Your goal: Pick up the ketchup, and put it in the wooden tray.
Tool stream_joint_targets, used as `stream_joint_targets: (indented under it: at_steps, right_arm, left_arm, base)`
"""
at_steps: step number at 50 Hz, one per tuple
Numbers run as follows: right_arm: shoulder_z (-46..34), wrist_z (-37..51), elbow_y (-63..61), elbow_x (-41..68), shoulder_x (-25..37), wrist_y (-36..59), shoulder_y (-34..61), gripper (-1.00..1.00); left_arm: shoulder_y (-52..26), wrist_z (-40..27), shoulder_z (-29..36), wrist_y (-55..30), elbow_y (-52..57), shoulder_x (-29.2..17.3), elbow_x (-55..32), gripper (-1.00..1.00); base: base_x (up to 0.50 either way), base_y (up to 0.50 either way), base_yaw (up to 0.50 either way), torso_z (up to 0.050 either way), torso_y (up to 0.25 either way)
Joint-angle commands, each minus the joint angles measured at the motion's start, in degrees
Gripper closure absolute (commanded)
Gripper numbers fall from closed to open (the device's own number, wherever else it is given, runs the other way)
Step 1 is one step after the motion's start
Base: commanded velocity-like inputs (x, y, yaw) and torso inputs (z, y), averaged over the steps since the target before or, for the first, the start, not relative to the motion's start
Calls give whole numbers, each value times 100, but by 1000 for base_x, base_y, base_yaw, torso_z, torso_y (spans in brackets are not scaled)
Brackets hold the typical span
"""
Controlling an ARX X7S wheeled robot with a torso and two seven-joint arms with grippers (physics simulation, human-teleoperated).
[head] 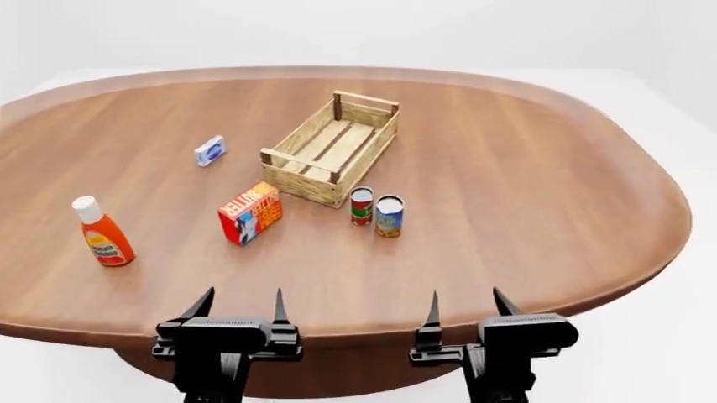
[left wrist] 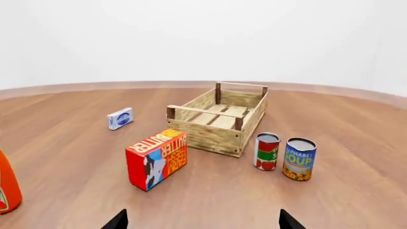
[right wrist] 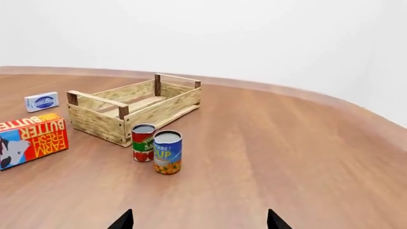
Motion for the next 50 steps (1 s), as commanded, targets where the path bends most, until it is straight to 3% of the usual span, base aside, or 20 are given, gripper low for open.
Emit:
stream_joint_targets:
  at_steps: [1,33,43,50]
  right_arm:
    - [-58,24,-111,73,125,261,219,-100]
    - [-392,-143,-43,213,267,760,991,-100]
    - [-559,-180,-272,125,366,977,1255,-100]
    - [-779,-380,-240,81,426,1111,1656,-100]
  left_arm:
    - [-184,-56,51,-173,43,-103,-94,-100]
    - [-819,-247,-265,-254,-349,-380,-384,-100]
    - [-844,-314,-373,-326,-183,-472,-493,-100]
    - [-821,-464,-443,-467,45,-608,-417,-100]
  base:
    - [246,-434,0,0,0]
    - [279,-411,0,0,0]
    - [93,-48,0,0,0]
    - [187,3,500,0,0]
